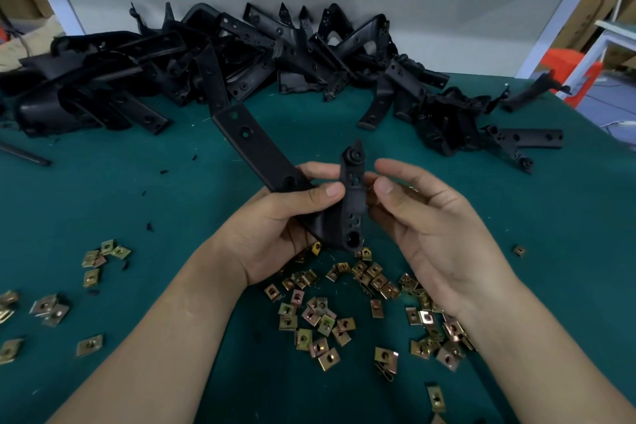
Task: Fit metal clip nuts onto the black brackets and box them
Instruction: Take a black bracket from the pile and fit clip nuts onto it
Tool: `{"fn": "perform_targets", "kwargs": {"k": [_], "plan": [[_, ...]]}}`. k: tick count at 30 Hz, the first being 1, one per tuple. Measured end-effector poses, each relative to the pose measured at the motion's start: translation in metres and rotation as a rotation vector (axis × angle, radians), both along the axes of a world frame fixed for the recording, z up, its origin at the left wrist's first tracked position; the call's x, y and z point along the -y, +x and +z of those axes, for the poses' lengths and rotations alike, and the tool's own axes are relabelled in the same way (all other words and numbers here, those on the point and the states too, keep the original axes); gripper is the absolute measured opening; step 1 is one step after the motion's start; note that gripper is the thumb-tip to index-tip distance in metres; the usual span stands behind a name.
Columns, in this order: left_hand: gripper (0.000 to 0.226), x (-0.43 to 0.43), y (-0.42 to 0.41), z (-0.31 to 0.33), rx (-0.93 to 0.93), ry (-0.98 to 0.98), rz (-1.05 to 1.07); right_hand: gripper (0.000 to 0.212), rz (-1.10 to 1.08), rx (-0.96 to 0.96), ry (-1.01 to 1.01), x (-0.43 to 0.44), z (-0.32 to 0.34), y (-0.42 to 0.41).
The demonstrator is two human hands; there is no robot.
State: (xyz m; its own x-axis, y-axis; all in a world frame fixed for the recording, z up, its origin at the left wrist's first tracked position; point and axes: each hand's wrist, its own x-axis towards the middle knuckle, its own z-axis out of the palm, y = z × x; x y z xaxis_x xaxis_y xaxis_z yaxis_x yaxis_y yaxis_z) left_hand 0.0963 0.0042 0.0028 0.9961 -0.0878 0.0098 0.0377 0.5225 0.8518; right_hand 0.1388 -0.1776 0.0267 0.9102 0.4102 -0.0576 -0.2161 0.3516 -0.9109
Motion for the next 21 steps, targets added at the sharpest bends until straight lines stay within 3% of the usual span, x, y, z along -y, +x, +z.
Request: {"fn": "perform_targets", "kwargs": {"k": [5,16,21], "plan": [[0.02,0.0015,0.0008,-0.0015,-0.051,-0.036,0.076,0.024,0.02,-0.049,0.025,-0.0007,0.0023,-0.001],[0.023,0.0006,0.0003,-0.001,-0.031,0.018,0.03,0.022,0.076,-0.078,0.01,-0.0005,0.003,-0.0043],[0.023,0.0009,-0.001,-0.0033,-0.007,0.094,0.001,0.044,0.12,-0.076,-0.028,0.0011,0.0036,-0.0045]]}}
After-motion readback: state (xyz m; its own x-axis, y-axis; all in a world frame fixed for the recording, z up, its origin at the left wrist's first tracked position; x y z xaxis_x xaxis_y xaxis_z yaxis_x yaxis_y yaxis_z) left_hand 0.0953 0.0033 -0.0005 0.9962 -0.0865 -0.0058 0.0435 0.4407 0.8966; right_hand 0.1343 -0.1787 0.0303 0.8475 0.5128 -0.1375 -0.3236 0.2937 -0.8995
